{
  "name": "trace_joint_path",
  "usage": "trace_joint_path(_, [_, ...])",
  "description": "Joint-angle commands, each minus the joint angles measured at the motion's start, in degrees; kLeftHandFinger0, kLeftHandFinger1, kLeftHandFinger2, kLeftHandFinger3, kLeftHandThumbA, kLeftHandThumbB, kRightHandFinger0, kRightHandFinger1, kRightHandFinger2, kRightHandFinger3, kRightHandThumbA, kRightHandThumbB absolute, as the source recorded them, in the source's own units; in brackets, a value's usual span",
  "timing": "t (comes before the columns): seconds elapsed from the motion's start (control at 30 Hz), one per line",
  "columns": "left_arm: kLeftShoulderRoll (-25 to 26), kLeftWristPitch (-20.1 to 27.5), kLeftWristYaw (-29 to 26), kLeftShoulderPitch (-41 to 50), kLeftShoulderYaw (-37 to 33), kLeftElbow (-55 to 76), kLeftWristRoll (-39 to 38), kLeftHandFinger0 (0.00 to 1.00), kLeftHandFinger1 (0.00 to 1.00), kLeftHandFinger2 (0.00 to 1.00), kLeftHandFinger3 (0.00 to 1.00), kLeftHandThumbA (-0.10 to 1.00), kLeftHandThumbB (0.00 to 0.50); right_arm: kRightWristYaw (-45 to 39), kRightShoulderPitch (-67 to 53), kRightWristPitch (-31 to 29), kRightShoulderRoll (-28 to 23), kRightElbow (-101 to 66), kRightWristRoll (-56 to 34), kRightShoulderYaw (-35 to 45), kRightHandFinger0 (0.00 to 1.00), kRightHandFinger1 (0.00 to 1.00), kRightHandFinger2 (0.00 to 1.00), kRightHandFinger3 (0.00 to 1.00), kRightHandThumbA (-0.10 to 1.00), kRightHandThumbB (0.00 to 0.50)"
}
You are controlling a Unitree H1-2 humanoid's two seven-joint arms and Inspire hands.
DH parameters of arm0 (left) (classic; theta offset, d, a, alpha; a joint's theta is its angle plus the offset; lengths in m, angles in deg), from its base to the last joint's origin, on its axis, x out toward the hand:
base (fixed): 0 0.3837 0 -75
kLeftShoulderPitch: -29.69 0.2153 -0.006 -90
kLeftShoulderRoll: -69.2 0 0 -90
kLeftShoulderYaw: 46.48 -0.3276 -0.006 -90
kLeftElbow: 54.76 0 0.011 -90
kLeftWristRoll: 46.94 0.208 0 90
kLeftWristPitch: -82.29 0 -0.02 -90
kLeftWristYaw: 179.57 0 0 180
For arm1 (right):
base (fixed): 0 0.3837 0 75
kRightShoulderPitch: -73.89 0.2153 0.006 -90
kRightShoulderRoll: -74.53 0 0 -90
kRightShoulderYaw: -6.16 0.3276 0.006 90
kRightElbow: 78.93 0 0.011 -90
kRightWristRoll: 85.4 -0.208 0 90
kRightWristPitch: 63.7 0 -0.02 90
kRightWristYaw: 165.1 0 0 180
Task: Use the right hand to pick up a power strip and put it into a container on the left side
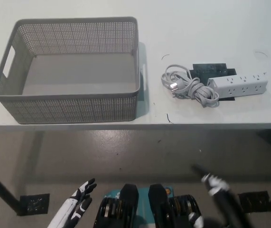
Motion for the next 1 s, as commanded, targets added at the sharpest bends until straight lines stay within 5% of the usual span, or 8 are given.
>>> trace_joint_path(0.0, [0.2, 7.2, -0.1, -0.7, 2.9, 1.5, -4.3, 1.00, 1.00, 1.00, 1.00, 1.00, 0.361, -5.6, 11.6, 11.9, -7.3, -23.1, -3.7, 14.2, 1.00, 1.00, 1.00, 1.00, 0.92, 0.329])
trace_joint_path(0.27, [0.9, 6.3, 1.4, -2.7, 4.2, 1.4, -5.9, 1.00, 1.00, 1.00, 1.00, 1.00, 0.369, -17.5, 39.3, 25.4, -18.0, -19.5, -3.1, 17.9, 1.00, 1.00, 1.00, 1.00, 0.97, 0.314])
trace_joint_path(0.43, [1.1, 5.8, 1.8, -2.8, 3.7, 1.2, -5.6, 1.00, 1.00, 1.00, 1.00, 1.00, 0.393, -30.3, 57.3, 26.0, -20.2, -2.5, 0.0, 12.6, 1.00, 1.00, 1.00, 1.00, 0.99, 0.320])
trace_joint_path(0.6, [1.0, 6.2, 1.9, -4.0, 3.4, 0.1, -5.2, 1.00, 1.00, 1.00, 1.00, 1.00, 0.396, -35.4, 69.9, 26.0, -18.5, 18.1, -0.3, 5.7, 1.00, 1.00, 1.00, 1.00, 1.00, 0.371])
trace_joint_path(0.77, [1.0, 6.2, 1.6, -3.8, 3.4, 0.1, -4.8, 1.00, 1.00, 1.00, 1.00, 1.00, 0.386, -39.0, 80.0, 22.7, -14.1, 40.3, -1.1, -1.4, 1.00, 1.00, 1.00, 1.00, 1.00, 0.352])
trace_joint_path(0.8, [1.0, 6.0, 1.5, -3.6, 3.3, 0.3, -4.5, 1.00, 1.00, 1.00, 1.00, 1.00, 0.394, -39.2, 81.2, 23.0, -12.8, 43.9, 0.3, -2.9, 1.00, 1.00, 1.00, 1.00, 1.00, 0.402])
trace_joint_path(0.97, [1.4, 6.1, 1.5, -4.4, 3.3, 0.0, -4.0, 1.00, 1.00, 1.00, 1.00, 1.00, 0.388, -40.6, 89.1, 17.7, -7.6, 63.9, 5.1, -9.6, 1.00, 1.00, 1.00, 1.00, 1.00, 0.475])
